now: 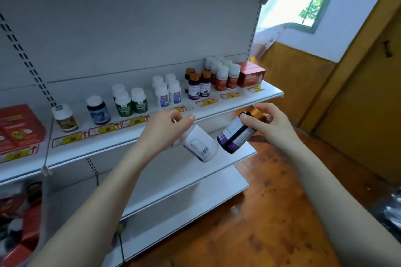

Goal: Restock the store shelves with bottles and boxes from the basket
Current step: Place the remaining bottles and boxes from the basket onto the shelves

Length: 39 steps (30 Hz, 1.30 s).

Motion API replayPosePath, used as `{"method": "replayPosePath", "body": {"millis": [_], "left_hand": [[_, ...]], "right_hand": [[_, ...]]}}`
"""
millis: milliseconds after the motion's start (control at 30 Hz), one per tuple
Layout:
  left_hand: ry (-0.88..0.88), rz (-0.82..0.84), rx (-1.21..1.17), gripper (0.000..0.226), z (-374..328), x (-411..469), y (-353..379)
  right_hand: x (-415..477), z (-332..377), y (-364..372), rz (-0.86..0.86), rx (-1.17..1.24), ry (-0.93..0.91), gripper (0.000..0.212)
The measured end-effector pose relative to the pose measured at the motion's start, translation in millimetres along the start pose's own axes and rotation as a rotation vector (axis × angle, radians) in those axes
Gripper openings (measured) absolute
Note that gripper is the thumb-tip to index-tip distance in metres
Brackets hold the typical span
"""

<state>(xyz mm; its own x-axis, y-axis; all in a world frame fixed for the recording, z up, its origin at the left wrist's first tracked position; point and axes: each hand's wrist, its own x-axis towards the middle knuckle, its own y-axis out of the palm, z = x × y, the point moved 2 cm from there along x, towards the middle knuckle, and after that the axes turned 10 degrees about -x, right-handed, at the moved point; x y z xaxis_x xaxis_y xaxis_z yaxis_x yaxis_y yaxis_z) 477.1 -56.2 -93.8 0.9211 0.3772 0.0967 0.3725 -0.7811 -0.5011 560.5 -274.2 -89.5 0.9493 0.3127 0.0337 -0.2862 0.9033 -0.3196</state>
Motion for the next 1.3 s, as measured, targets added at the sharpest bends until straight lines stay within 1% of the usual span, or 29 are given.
{"method": "replayPosePath", "body": {"millis": [133,233,333,400,467,533,633,700,767,833,933,1033,1200,1300], "left_hand": [[-0.045,-0.076,-0.018,0.037,12,34,-12],[-0.088,-0.097,-0.111,0.031,23,64,-24],[-0.073,-0.108,-0.194,0.024,32,89,-35],[-0.078,-0.098,-0.266,0.013,37,101,-41],[-0.117,-0.064,-0.315,0.012,40,111,-48],[-0.186,-0.016,-0.381,0.015,42,119,-52],[-0.281,0.019,-0.424,0.007,41,133,-58],[-0.314,0.046,-0.417,0.005,39,144,-60],[-0.307,0.031,-0.384,0.009,38,156,-62],[-0.292,-0.057,-0.308,0.018,37,166,-63],[-0.277,-0.203,-0.15,0.023,30,180,-66],[-0.267,-0.324,-0.057,0.03,25,194,-71],[-0.238,-0.41,-0.031,0.039,19,207,-73],[-0.208,-0.429,0.001,0.039,19,214,-71]], "right_hand": [[35,1,2,0.005,-0.033,-0.002,0.029],[61,3,11,0.008,-0.029,-0.006,0.034],[85,4,27,0.043,-0.011,-0.018,0.027],[98,3,39,0.056,-0.001,-0.033,0.027],[110,3,49,0.071,0.008,-0.051,0.029],[122,3,59,0.106,0.015,-0.06,0.026],[142,3,72,0.154,0.028,-0.078,0.025],[157,4,78,0.18,0.028,-0.095,0.026],[175,7,82,0.208,0.022,-0.119,0.026],[193,10,85,0.248,0.01,-0.15,0.026],[218,16,86,0.322,-0.027,-0.195,0.027],[238,21,85,0.368,-0.127,-0.267,0.036],[256,20,84,0.464,-0.16,-0.315,0.042],[262,19,85,0.492,-0.138,-0.329,0.037]]}}
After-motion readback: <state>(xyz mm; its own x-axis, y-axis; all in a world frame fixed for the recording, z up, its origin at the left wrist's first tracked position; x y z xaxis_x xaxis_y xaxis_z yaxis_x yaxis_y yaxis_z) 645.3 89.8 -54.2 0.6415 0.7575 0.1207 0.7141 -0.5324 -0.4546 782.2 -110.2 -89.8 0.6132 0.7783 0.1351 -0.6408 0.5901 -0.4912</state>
